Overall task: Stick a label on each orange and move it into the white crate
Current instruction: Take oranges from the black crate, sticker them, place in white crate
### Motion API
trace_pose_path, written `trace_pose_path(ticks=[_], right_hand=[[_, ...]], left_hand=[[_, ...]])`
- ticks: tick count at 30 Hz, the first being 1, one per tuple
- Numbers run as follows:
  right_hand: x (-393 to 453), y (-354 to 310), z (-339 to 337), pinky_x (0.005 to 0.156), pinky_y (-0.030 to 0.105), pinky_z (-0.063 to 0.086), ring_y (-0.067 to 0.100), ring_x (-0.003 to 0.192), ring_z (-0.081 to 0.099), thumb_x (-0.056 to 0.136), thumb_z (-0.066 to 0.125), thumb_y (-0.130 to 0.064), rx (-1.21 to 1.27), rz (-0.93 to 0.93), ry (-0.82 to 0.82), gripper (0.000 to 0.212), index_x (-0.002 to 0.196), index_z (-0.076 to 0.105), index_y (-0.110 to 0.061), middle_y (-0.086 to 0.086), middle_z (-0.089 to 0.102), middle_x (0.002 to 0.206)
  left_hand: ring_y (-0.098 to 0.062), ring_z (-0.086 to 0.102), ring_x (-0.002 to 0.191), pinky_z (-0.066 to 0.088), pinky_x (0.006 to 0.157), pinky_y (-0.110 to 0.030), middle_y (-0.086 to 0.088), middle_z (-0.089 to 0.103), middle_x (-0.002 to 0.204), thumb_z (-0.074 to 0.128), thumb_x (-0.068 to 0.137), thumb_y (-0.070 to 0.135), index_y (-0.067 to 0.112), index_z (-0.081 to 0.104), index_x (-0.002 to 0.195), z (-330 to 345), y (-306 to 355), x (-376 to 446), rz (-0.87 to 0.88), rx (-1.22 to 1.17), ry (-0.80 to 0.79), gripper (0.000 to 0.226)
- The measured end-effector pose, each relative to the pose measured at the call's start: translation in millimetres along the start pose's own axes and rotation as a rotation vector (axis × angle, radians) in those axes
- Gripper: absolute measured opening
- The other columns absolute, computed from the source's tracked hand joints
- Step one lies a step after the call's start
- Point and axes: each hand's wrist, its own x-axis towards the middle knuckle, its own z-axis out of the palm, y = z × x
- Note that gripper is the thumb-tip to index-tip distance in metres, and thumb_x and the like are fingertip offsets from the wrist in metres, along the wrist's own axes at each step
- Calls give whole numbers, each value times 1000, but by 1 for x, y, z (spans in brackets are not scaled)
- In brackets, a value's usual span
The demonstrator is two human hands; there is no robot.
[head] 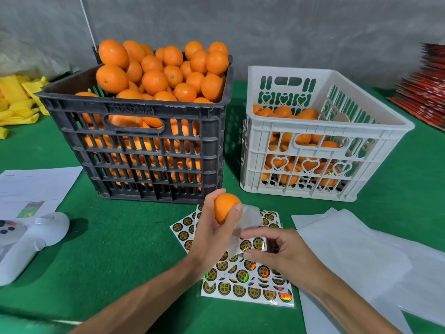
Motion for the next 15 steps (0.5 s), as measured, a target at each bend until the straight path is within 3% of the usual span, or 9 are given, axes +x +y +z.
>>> trace_pose_path(ticks=[1, 3, 4, 6, 8, 9, 11, 13, 15], right_hand=[[0, 0, 1, 75, 46, 50, 25, 80, 55, 70, 86, -61, -7, 6, -7, 51, 118, 73, -47, 28, 64, 124], [-1, -2, 3, 98, 54, 55, 28, 103, 70, 77, 85, -48, -48, 11, -21, 45, 120, 71, -50, -6, 72, 125], [-2, -2, 3, 104, 51, 53, 25, 114, 68, 81, 84, -40, -73, 10, -24, 42, 119, 71, -51, -20, 70, 126], [-2, 0, 4, 107, 42, 51, 16, 117, 67, 85, 83, -28, -98, 3, -18, 37, 114, 73, -48, -28, 68, 125], [-2, 1, 4, 96, 39, 58, 24, 97, 72, 87, 82, -24, -115, -5, -8, 29, 107, 75, -43, -25, 69, 123], [-2, 0, 4, 85, 38, 59, 33, 83, 67, 87, 81, -24, -128, -2, 5, 26, 104, 76, -43, -25, 70, 122], [-2, -1, 5, 65, 29, 53, 30, 62, 49, 86, 82, -26, -160, -7, 37, 25, 102, 75, -44, -26, 70, 120], [-1, -1, 5, 57, 24, 47, 17, 58, 43, 85, 83, -28, -179, -9, 50, 25, 100, 75, -46, -28, 70, 115], [0, -2, 4, 62, 28, 51, 22, 60, 49, 83, 84, -33, -173, 3, 25, 24, 101, 75, -46, -27, 71, 114]], left_hand=[[1, 64, 107, 52, 84, -10, 33, 53, 116, 66, 90, 67, 49, 44, 140, 0, 0, 0, 3, 10, -1, 58], [0, 64, 109, 52, 86, -11, 34, 52, 117, 66, 90, 67, 49, 43, 140, 0, -2, 1, 6, 23, -1, 58], [0, 63, 110, 51, 86, -11, 35, 52, 117, 65, 90, 67, 49, 43, 140, 0, -2, 1, 8, 29, 0, 58], [1, 63, 109, 51, 85, -11, 35, 51, 117, 64, 90, 67, 49, 43, 140, -1, -3, 1, 15, 44, 5, 58], [1, 63, 108, 51, 84, -11, 35, 51, 117, 64, 89, 68, 50, 43, 140, -1, -3, 1, 17, 50, 7, 58], [0, 63, 108, 52, 84, -12, 34, 52, 118, 64, 89, 68, 50, 43, 139, 0, -3, 1, 17, 49, 6, 58], [-1, 63, 108, 52, 84, -13, 32, 52, 118, 65, 89, 67, 48, 44, 139, 0, -3, 1, 18, 45, 2, 58], [-2, 64, 107, 52, 84, -13, 32, 53, 117, 66, 89, 65, 46, 45, 139, 0, -3, 1, 18, 36, 1, 57], [-2, 64, 107, 52, 85, -13, 32, 53, 117, 66, 90, 64, 45, 45, 139, 0, -4, 1, 20, 33, -1, 57]])
